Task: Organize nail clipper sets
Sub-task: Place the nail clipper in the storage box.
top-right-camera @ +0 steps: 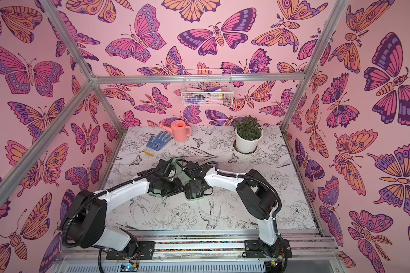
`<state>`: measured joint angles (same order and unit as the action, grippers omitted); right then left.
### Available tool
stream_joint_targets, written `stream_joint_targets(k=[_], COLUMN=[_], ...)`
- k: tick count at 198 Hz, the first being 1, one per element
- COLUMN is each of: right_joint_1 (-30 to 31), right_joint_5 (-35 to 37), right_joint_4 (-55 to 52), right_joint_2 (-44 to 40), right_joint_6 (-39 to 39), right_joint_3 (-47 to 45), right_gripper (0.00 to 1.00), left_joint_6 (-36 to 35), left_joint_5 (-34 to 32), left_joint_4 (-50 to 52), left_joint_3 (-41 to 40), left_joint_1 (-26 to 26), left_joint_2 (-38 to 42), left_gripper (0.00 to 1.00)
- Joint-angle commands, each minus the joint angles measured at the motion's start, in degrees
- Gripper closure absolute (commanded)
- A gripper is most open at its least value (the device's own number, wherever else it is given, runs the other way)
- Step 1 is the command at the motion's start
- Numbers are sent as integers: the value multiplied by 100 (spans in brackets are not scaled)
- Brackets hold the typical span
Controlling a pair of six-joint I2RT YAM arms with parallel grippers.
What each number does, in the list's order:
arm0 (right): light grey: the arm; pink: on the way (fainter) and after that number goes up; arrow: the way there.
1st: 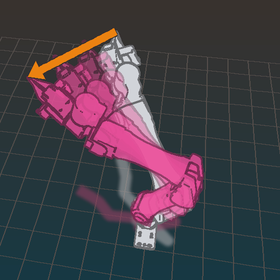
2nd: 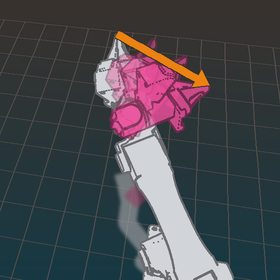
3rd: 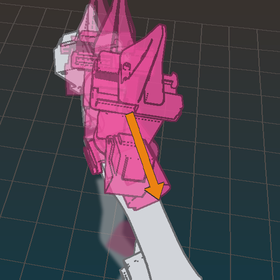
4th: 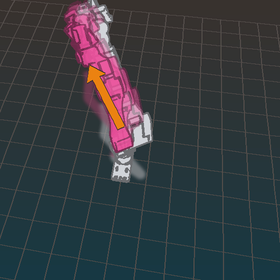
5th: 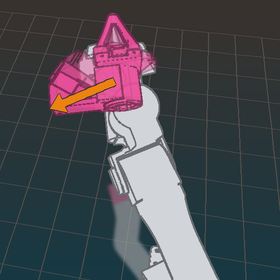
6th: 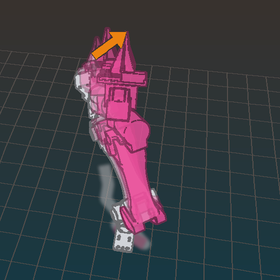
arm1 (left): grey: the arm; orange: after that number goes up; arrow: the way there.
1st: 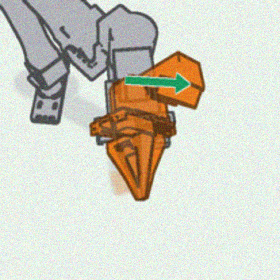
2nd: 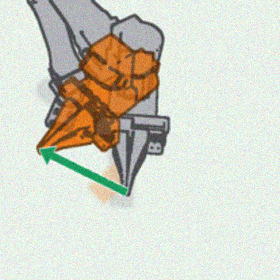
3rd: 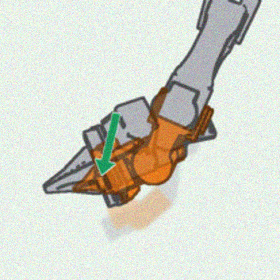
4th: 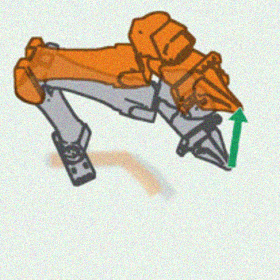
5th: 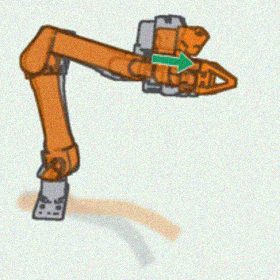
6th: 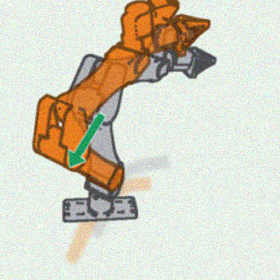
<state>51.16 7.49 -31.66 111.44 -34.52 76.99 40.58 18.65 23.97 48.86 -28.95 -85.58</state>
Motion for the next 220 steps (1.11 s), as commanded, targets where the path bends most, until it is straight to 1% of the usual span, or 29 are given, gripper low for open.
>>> stream_joint_targets(k=[1, 91, 173, 220], right_joint_1=[35, 35, 35, 35], right_joint_5=[121, 305, 161, 206], right_joint_4=[107, 107, 182, 124], right_joint_2=[128, 45, 218, 251], right_joint_6=[-159, -290, -353, -362], right_joint_3=[-2, -219, -231, -246], right_gripper=[94, 94, 94, 92], left_joint_6=[-45, -65, -67, -60], left_joint_5=[40, 41, 33, 38], left_joint_4=[25, 29, 29, 29], left_joint_3=[-75, -78, -105, -96], left_joint_1=[-23, -23, -23, -27], left_joint_2=[9, -3, 4, -12], left_gripper=[55, 55, 55, 55])
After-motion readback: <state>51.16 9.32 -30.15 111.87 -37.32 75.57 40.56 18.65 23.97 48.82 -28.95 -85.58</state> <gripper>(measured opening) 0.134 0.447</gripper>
